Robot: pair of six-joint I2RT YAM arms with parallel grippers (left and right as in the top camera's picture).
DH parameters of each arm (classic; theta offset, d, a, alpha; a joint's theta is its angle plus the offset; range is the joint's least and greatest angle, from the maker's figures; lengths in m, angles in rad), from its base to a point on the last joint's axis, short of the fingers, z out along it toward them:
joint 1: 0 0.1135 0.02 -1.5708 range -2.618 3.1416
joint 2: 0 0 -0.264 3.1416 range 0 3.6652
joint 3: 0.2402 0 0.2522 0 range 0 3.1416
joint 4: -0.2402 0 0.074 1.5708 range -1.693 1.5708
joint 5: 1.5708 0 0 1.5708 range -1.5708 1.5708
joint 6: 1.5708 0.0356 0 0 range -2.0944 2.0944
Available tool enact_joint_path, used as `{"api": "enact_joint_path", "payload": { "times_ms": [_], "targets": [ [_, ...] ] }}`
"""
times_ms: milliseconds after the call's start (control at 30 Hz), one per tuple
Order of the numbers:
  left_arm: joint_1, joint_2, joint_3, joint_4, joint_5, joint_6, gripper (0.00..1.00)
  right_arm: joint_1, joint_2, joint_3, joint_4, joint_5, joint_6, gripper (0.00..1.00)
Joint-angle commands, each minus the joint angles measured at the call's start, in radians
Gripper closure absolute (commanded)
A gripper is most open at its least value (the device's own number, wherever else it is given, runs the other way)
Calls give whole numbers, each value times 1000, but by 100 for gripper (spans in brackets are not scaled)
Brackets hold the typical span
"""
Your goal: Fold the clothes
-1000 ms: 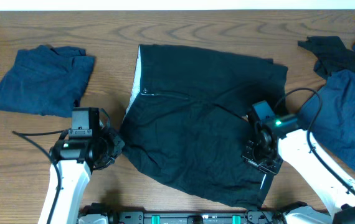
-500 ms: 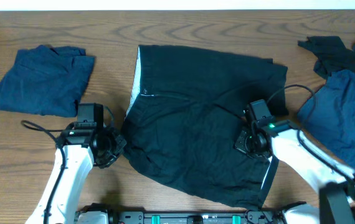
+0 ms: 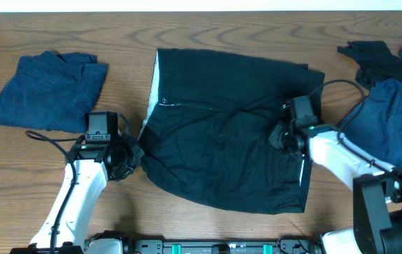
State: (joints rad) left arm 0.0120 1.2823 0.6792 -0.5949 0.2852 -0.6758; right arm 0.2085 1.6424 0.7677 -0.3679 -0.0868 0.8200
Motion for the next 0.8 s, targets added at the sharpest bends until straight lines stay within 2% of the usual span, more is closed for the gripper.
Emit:
{"api": "enact_joint_path", "payload": {
  "times_ms": [0, 133, 300, 467, 500, 633, 767],
  "targets": [
    [-6, 5, -4, 42, -9, 10, 94, -88, 49, 40, -6, 97, -94, 99],
    [-37, 5, -4, 80, -9, 9, 94, -111, 49, 121, -38, 79, -199, 99],
    [-71, 5, -4, 85, -10, 10, 94, -111, 48, 201, -170, 79, -234, 95],
    [-75, 5, -4, 79, -9, 10, 94, -107, 37, 329, -475, 62, -253, 95],
    [-75, 5, -4, 77, -10, 10, 94, -104, 31, 357, -556, 60, -253, 92],
    [-75, 5, -4, 64, -9, 10, 94, -85, -6, 410, -842, -22, -173, 84],
    [-75, 5, -4, 51, -9, 10, 94, -44, -24, 370, -925, -55, -81, 82]
  ]
}}
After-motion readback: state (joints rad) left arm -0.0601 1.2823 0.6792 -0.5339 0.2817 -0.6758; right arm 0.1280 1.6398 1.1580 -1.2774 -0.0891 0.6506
